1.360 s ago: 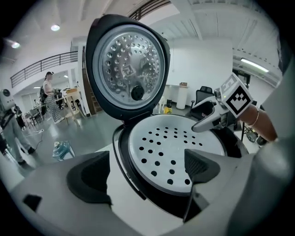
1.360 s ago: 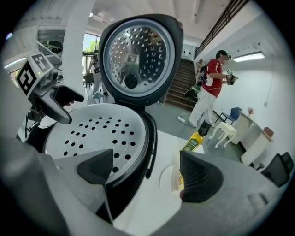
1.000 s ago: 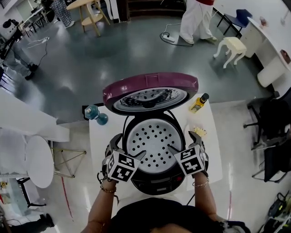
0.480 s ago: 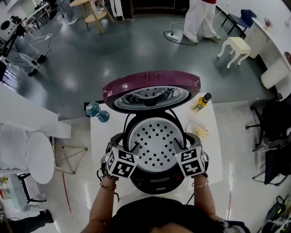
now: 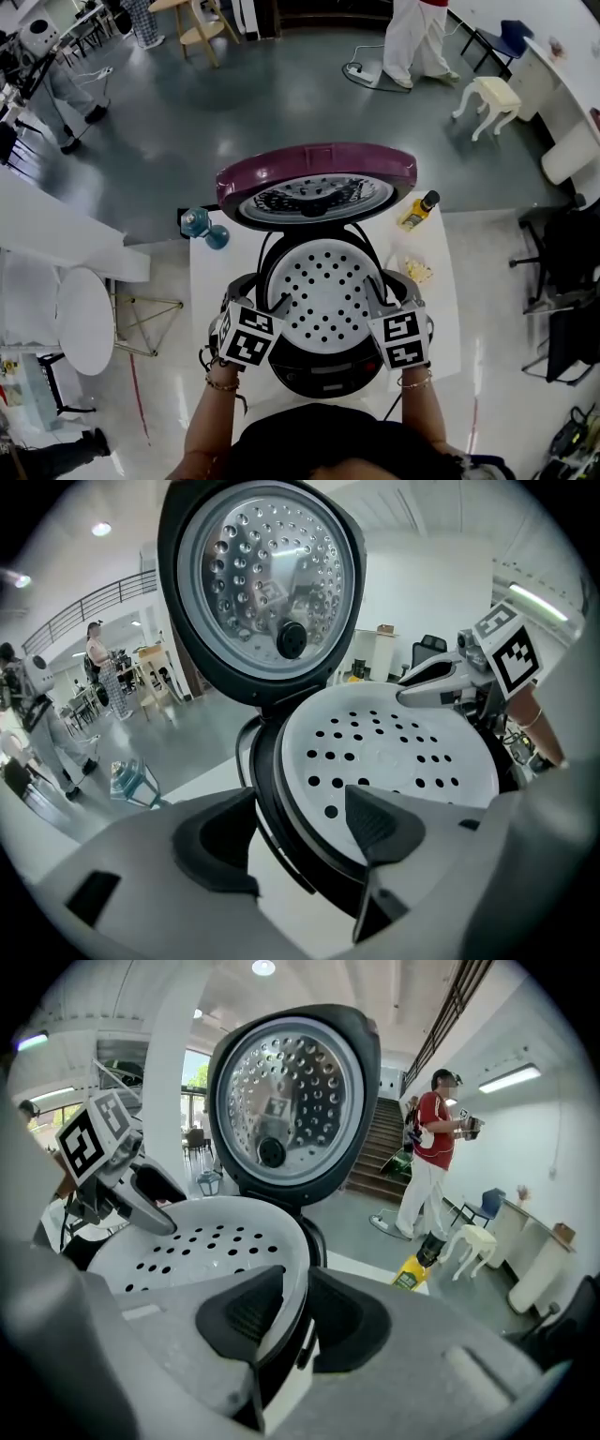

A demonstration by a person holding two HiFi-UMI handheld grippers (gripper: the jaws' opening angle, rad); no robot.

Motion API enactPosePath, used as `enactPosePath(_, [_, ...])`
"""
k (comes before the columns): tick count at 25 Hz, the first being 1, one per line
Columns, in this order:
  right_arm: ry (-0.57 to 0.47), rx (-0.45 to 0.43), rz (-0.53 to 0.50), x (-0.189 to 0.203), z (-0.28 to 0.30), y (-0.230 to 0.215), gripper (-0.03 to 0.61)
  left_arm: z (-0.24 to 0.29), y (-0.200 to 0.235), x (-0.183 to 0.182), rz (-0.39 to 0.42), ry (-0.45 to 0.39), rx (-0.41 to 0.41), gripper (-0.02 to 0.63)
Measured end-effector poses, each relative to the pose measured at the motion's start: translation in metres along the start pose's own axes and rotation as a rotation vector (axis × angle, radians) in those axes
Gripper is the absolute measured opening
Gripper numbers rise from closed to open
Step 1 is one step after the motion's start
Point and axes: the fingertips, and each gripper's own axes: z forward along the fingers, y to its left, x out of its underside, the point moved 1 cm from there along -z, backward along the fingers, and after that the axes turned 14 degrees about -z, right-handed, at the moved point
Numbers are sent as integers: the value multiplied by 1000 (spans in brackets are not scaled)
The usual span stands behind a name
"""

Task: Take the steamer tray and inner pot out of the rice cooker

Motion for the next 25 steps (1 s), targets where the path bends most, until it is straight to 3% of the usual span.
enactPosePath(8, [-96, -14, 66, -13, -5, -12, 52, 0, 0, -1, -1, 0, 16, 296])
enactPosePath(12, [-215, -62, 226, -25, -10, -20, 32, 1, 1, -2, -11, -5, 22, 299])
enactPosePath(21, [-292, -35, 263, -33, -23, -29, 31, -6, -1, -9, -35, -49, 60, 288])
enactPosePath(25, [-330, -58, 317, -37, -28, -31, 31, -15, -8, -14, -43, -87, 111, 191])
